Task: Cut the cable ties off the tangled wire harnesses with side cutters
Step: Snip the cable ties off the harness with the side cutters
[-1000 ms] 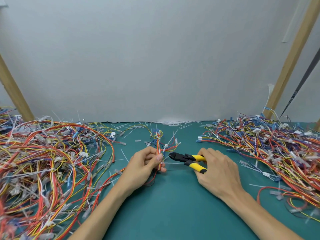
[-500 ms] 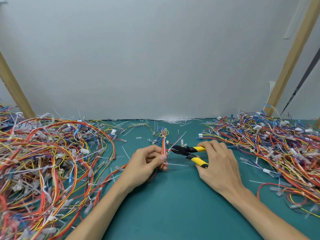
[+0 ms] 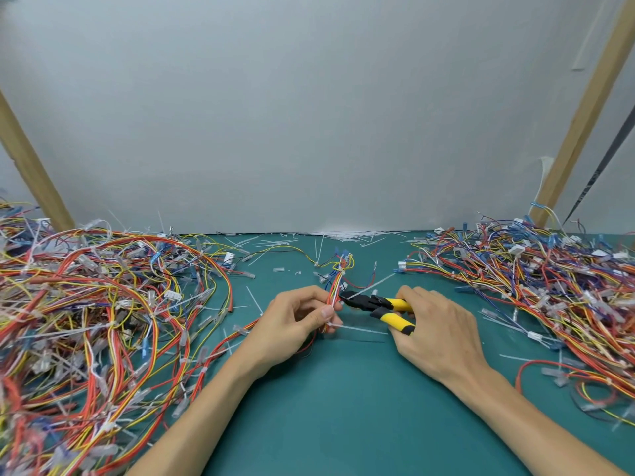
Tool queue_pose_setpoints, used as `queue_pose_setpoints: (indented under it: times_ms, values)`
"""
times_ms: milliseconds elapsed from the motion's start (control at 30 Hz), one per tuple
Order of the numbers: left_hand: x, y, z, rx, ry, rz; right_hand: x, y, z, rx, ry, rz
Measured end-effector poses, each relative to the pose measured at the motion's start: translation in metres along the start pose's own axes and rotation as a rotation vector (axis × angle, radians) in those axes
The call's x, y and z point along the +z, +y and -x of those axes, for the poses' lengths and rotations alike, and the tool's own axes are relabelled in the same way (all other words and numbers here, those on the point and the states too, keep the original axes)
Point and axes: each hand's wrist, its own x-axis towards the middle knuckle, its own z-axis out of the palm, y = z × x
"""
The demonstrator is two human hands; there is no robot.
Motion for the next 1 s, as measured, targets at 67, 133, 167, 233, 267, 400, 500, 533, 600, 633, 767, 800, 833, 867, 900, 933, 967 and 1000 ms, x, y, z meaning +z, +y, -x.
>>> queue_pose_setpoints:
  times_ms: [67, 133, 167, 233, 267, 400, 500, 533, 600, 633, 767, 800, 833, 867, 900, 933, 967, 1000]
  values:
    - [0.0, 0.001, 0.0, -0.008, -0.014, 0.015, -0.001, -0.001, 0.0, 0.001, 0.009, -0.006]
    - [0.0, 0.003, 0.0, -0.019, -0.041, 0.024, -0.002, -0.001, 0.0, -0.007, 0.023, -0.018]
    - [-0.001, 0.003, 0.001, -0.022, -0.057, 0.023, -0.001, -0.001, 0.001, -0.013, 0.024, -0.025]
    - [-0.002, 0.003, 0.001, -0.016, -0.082, 0.016, 0.0, 0.0, 0.0, -0.032, 0.021, -0.044]
    - [-0.002, 0.003, 0.002, -0.011, -0.089, 0.016, 0.0, 0.0, 0.0, -0.042, 0.017, -0.052]
    - [-0.003, 0.006, 0.002, 0.0, -0.102, 0.013, 0.001, -0.001, 0.0, -0.061, -0.01, -0.055]
    - [-0.003, 0.006, 0.003, -0.007, -0.106, 0.015, -0.001, -0.002, 0.001, -0.054, -0.02, -0.049]
    - [-0.003, 0.006, 0.003, -0.009, -0.106, 0.016, -0.002, -0.002, 0.001, -0.044, -0.027, -0.042]
    - [-0.002, 0.006, 0.003, -0.009, -0.102, 0.007, -0.003, -0.002, 0.001, -0.03, -0.039, -0.025]
    - [-0.002, 0.006, 0.003, -0.008, -0.098, 0.002, -0.003, -0.002, 0.001, -0.029, -0.035, -0.021]
    - [-0.001, 0.008, 0.003, -0.007, -0.085, 0.008, -0.002, -0.003, 0.0, -0.052, -0.003, -0.044]
    - [-0.001, 0.009, 0.003, -0.008, -0.087, 0.009, -0.001, -0.003, 0.001, -0.059, -0.008, -0.051]
    - [-0.001, 0.01, 0.004, -0.01, -0.089, 0.01, -0.002, -0.003, 0.001, -0.062, -0.01, -0.054]
    - [-0.001, 0.01, 0.004, -0.013, -0.092, 0.011, -0.002, -0.002, 0.001, -0.058, -0.01, -0.054]
    - [-0.001, 0.01, 0.004, -0.016, -0.095, 0.01, -0.002, -0.002, 0.001, -0.046, -0.013, -0.053]
    - [-0.001, 0.011, 0.004, -0.018, -0.098, 0.006, -0.002, -0.002, 0.002, -0.031, -0.015, -0.05]
    - [-0.001, 0.011, 0.004, -0.017, -0.098, 0.003, -0.002, -0.002, 0.002, -0.023, -0.013, -0.045]
    - [-0.001, 0.011, 0.004, -0.016, -0.097, 0.002, -0.002, -0.002, 0.002, -0.024, -0.003, -0.043]
